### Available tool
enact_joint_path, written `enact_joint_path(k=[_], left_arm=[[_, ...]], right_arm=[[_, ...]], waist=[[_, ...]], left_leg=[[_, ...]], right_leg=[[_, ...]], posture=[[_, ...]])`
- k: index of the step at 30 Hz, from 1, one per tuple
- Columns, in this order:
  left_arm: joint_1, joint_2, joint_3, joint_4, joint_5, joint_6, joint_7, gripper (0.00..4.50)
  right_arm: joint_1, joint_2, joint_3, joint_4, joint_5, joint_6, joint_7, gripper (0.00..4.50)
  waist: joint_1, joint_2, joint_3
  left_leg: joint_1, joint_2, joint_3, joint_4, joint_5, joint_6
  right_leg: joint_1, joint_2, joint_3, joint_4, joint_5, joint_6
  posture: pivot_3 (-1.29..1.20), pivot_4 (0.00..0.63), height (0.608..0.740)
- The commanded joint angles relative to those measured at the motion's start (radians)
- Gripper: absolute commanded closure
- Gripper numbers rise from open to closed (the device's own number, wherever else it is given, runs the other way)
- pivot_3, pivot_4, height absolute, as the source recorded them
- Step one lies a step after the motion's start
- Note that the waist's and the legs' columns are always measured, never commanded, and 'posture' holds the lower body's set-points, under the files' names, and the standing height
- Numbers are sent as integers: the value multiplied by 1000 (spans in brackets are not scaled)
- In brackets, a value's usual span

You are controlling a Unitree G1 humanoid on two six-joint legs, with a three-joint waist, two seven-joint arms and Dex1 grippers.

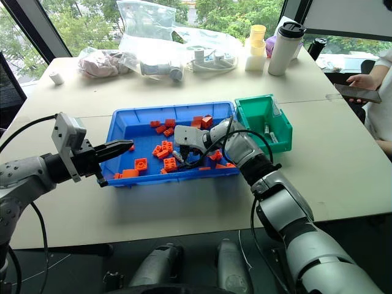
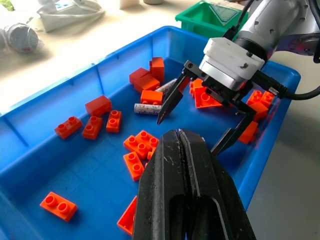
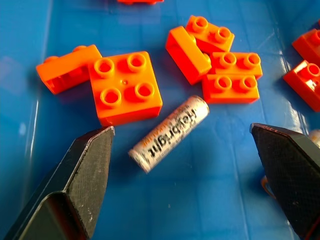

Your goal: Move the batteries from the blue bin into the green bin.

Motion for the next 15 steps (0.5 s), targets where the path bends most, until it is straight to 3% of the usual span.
enact_joint_path(k=[1,7,15], left_arm=[[-4,11,22,-29,3,-8,8,4500],[-4,12,17,-28,9,-11,12,4500],[-19,7,3,-19,13,-15,15,4500]], right_arm=[[-33,7,-2,18,-29,-10,-34,1417],[-19,-27,-17,-49,-21,33,8,4486],[-29,-153,-184,-305,63,212,-22,4495]], waist=[[0,0,0],[1,0,0],[3,0,0]], left_leg=[[0,0,0,0,0,0],[0,0,0,0,0,0],[0,0,0,0,-1,1]], right_leg=[[0,0,0,0,0,0],[0,0,0,0,0,0],[-1,0,0,0,0,0]], posture=[[0,150,740],[0,150,740],[0,150,740]])
